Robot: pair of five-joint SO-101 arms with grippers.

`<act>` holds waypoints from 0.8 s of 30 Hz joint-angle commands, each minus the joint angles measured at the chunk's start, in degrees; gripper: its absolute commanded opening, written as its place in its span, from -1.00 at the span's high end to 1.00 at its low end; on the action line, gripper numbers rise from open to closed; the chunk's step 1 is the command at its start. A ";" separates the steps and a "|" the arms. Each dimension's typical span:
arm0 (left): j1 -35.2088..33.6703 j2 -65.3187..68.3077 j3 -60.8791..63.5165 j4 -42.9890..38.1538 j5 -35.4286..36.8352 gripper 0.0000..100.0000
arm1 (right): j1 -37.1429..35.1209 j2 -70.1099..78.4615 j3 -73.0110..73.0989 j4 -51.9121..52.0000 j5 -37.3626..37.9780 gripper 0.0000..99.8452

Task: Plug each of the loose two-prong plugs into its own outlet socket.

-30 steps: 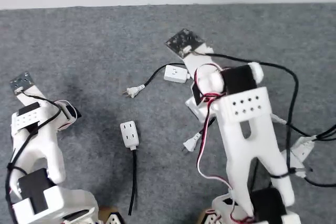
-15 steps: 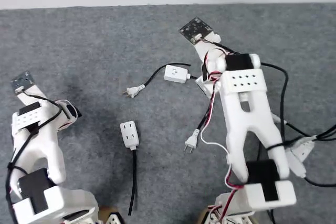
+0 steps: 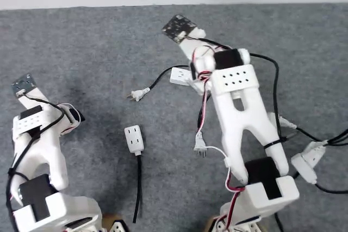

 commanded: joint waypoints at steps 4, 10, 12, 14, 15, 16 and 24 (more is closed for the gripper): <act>0.53 -0.26 -1.71 -1.14 -0.53 0.44 | 1.01 -1.01 -4.92 3.91 -3.43 0.77; 0.62 -0.26 -1.71 -1.14 -0.53 0.44 | 4.35 -4.26 -4.22 17.54 -24.70 0.99; 0.62 -0.26 -1.71 -1.14 -0.53 0.44 | 4.88 -6.11 -1.23 19.74 -26.73 0.98; 0.62 -0.26 -1.71 -1.14 -0.53 0.44 | 5.23 -8.75 4.48 18.68 -27.52 0.98; 0.62 -0.26 -1.71 -1.14 -0.53 0.44 | 5.23 -10.33 8.26 17.10 -27.52 0.98; 0.62 -0.26 -1.71 -1.14 -0.53 0.44 | 5.23 -12.18 12.92 14.64 -27.60 0.98; 0.62 -0.26 -1.71 -1.14 -0.53 0.44 | 4.97 -22.55 43.34 -7.43 -27.08 0.98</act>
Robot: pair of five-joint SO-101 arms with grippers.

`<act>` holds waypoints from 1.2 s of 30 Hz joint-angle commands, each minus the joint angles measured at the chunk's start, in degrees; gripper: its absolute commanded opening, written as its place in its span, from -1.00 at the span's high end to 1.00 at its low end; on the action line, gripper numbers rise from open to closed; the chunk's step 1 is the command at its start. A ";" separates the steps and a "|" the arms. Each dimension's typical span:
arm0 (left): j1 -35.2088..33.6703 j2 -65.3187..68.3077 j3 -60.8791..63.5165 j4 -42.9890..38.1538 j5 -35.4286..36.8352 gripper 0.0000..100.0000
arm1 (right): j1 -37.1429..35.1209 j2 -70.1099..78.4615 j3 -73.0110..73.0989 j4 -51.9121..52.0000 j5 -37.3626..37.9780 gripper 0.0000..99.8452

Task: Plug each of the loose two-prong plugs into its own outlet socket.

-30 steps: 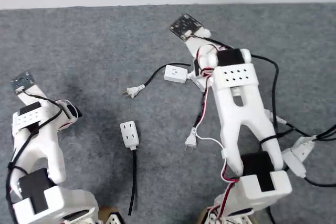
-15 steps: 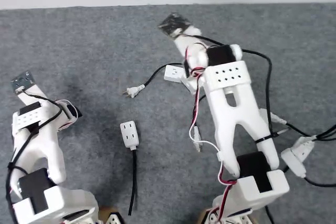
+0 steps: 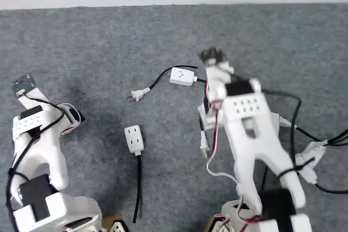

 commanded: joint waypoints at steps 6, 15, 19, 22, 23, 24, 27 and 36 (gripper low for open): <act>0.62 -0.26 -1.71 -1.14 -0.53 0.44 | 0.04 -1.27 10.81 -10.24 -0.35 0.98; 0.62 -0.26 -1.71 -1.14 -0.53 0.44 | -4.88 1.63 10.46 -12.70 -0.79 0.98; 0.62 -0.26 -1.71 -1.14 -0.53 0.44 | -5.32 1.80 10.81 -14.20 -0.88 0.98; 0.62 -0.26 -1.71 -1.05 -0.53 0.44 | -5.23 1.80 10.90 -14.29 -0.97 0.98; 0.62 -0.26 -1.71 -1.05 -0.53 0.44 | -5.23 1.80 10.99 -14.29 -0.97 0.98; 0.62 -0.26 -1.71 -1.05 -0.53 0.44 | -5.32 1.80 11.16 -14.37 -0.97 0.98; 0.62 -0.26 -1.71 -1.05 -0.53 0.44 | -5.05 1.10 11.16 -14.46 -0.97 0.98; 0.62 -0.26 -1.71 -1.05 -0.53 0.44 | -1.54 0.75 12.75 -16.92 -0.97 0.98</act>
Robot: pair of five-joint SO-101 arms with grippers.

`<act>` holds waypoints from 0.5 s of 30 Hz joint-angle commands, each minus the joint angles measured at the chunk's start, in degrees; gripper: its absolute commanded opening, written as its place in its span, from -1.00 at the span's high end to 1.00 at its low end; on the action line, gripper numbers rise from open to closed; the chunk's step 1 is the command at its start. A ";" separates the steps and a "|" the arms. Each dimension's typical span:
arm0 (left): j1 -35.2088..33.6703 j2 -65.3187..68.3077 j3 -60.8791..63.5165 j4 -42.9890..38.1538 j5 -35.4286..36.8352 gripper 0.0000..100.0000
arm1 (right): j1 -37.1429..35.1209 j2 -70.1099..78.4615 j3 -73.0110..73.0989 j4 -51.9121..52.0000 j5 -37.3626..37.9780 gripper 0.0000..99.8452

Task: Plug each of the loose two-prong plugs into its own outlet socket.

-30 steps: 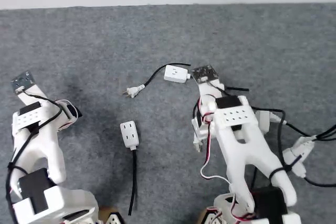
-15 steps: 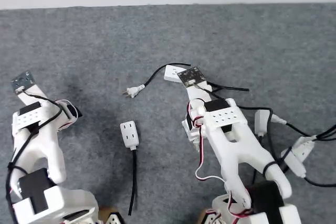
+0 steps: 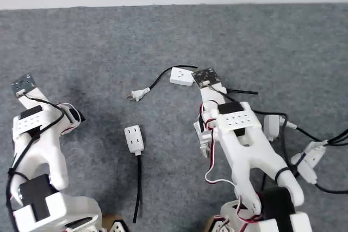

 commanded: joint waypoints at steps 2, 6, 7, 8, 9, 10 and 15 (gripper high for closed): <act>0.62 -0.26 -1.71 -1.05 -0.53 0.44 | 0.31 -1.36 1.58 -3.38 -1.05 0.98; 0.53 -0.26 -1.71 -1.05 -0.53 0.44 | -2.68 -1.27 2.64 -3.74 -1.23 0.98; 0.53 -0.26 -1.71 -1.05 -0.53 0.44 | -3.38 -1.27 2.90 -3.74 -1.23 0.98; 0.53 -0.26 -1.71 -1.05 -0.53 0.44 | -3.91 -1.27 2.99 -3.74 -1.23 0.98; 0.53 -0.26 -1.71 -1.05 -0.53 0.44 | -4.09 -1.27 2.99 -3.74 -1.23 0.98; 0.53 -0.26 -1.71 -1.05 -0.53 0.44 | -4.18 -1.27 3.08 -3.74 -1.23 0.98; 0.53 -0.26 -1.71 -1.05 -0.53 0.44 | -4.18 2.24 2.37 -3.82 -1.32 0.98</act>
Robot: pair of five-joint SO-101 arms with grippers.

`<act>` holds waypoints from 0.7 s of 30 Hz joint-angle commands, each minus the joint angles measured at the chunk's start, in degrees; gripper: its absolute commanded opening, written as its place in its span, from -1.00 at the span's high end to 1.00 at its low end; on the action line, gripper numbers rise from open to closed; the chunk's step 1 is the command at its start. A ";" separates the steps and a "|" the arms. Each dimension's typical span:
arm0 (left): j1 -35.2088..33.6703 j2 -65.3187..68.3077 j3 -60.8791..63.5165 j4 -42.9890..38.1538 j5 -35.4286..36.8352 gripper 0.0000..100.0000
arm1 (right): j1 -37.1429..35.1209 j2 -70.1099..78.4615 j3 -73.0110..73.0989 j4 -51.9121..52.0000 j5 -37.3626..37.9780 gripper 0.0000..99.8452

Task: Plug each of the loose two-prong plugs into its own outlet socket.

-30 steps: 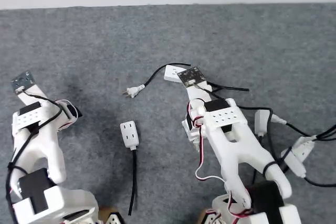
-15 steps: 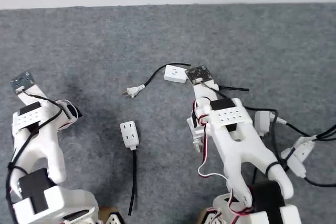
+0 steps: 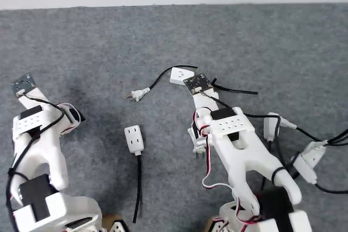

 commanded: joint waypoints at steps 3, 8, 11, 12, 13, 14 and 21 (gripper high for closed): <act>0.53 -0.26 -1.71 -0.97 -0.53 0.44 | -0.48 3.65 -2.90 -0.31 -0.88 0.98; 0.53 -0.26 -1.71 -0.97 -0.53 0.44 | -0.75 4.26 -5.36 0.40 -7.91 0.98; 0.53 -0.26 -1.71 -0.97 -0.53 0.44 | -0.48 4.00 -7.56 1.89 -12.04 0.98; 0.53 -0.26 -1.71 -0.97 -0.53 0.44 | -0.40 4.18 -7.91 1.98 -12.66 0.98; 0.53 -0.26 -1.71 -0.97 -0.53 0.44 | -0.31 4.35 -8.00 1.89 -13.01 0.98; 0.53 -0.26 -1.71 -0.97 -0.53 0.44 | -0.31 4.35 -7.91 1.80 -13.10 0.98; 0.53 -0.26 -1.71 -0.97 -0.53 0.44 | -0.75 7.87 -8.18 1.89 -13.45 0.79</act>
